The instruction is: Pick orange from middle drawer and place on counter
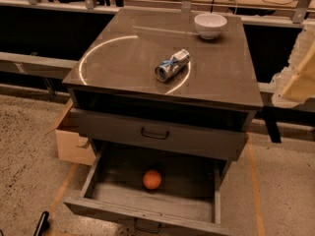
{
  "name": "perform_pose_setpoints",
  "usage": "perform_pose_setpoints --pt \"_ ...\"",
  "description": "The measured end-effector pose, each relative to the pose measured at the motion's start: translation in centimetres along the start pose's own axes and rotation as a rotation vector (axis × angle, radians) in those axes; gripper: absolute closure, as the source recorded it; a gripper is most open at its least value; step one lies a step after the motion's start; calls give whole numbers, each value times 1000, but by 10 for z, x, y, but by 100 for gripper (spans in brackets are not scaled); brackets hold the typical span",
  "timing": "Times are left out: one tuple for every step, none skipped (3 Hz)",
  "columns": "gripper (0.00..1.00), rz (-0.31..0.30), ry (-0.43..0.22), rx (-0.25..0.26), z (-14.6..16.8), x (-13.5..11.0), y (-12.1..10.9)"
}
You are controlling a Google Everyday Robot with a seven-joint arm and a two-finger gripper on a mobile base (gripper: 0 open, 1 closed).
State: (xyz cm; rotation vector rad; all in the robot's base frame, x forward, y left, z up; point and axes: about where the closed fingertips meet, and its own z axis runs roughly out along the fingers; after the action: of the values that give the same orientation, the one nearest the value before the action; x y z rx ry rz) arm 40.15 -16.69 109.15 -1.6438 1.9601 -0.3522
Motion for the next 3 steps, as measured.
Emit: perform_pose_setpoints --pt "0 0 0 0 0 0 0" --pt "0 0 0 0 0 0 0" --pt "0 1 -1 0 0 0 0"
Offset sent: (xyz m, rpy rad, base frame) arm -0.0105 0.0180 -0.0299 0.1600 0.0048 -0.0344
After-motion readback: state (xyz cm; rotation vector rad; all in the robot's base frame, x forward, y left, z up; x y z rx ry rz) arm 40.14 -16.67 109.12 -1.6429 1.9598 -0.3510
